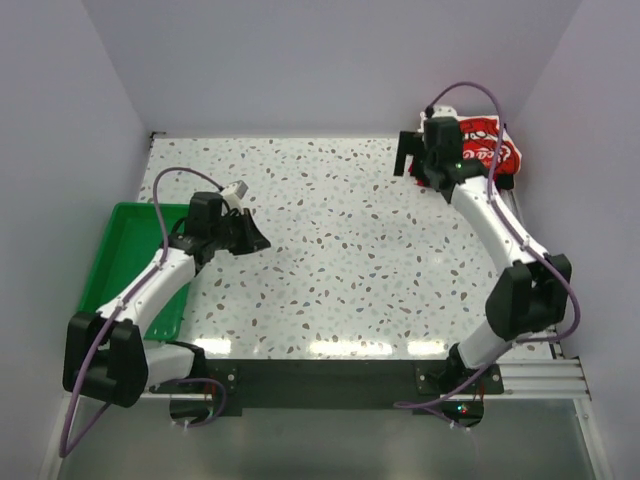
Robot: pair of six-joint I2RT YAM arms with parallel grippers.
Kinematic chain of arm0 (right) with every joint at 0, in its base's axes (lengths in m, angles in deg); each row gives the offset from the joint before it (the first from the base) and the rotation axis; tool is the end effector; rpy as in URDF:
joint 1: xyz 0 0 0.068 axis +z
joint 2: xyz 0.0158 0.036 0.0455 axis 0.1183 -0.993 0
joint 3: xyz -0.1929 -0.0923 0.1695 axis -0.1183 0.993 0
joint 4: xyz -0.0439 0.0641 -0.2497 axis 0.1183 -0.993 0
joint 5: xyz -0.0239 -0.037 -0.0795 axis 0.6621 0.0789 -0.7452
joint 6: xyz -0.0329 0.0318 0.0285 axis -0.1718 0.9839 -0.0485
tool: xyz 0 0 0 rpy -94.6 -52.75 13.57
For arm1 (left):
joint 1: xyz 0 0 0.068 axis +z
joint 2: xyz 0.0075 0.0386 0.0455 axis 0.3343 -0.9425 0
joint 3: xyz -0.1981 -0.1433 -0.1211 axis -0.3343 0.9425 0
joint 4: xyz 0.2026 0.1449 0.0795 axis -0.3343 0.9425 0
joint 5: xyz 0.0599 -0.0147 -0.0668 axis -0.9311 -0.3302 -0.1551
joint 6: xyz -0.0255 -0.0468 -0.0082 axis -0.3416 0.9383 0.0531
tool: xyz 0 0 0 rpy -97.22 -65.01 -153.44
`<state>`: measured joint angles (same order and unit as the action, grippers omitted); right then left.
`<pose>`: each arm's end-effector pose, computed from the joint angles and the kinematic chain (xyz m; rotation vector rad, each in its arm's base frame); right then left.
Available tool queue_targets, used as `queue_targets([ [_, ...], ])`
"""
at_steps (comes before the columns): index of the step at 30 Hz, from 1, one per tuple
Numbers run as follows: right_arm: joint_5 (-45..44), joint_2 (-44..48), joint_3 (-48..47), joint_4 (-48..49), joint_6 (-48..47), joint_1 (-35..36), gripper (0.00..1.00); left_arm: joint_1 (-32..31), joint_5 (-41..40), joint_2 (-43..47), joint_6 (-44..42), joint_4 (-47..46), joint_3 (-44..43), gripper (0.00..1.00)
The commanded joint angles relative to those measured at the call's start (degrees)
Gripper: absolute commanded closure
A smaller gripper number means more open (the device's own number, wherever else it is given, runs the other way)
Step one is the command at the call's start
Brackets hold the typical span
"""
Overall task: Fold and stack the t-shirts
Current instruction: Reset both grippers
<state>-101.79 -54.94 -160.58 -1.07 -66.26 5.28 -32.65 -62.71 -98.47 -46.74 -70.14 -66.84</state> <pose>0.3762 0.0705 0.3494 0.1704 2.1254 -0.0472 0.2487 -0.0729 0.2336 -0.0726 2.3827 -0.8385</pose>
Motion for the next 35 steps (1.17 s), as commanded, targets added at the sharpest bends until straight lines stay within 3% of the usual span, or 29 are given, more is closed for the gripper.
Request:
queue_targets([
  [1,5.15,9.67,11.62,6.19,6.51,3.21,0.01,0.64,-1.44,3.12,-0.83,-0.79,0.55,0.9],
  [8,17.88,25.49,34.81,12.16,12.14,6.38,0.01,0.56,-3.02,6.55,0.39,-1.05,3.0,0.89],
  [11,20.97,29.99,38.01,9.99,11.88,6.38,0.01,0.64,-2.94,8.75,1.89,-2.45,5.2,0.87],
  [16,24.13,32.73,39.33,5.76,10.82,6.38,0.01,0.56,-3.2,10.6,3.03,-3.42,7.4,0.87],
  [35,21.33,36.06,41.18,6.28,10.64,6.47,0.01,0.56,-3.64,9.46,1.63,-2.19,4.85,0.87],
])
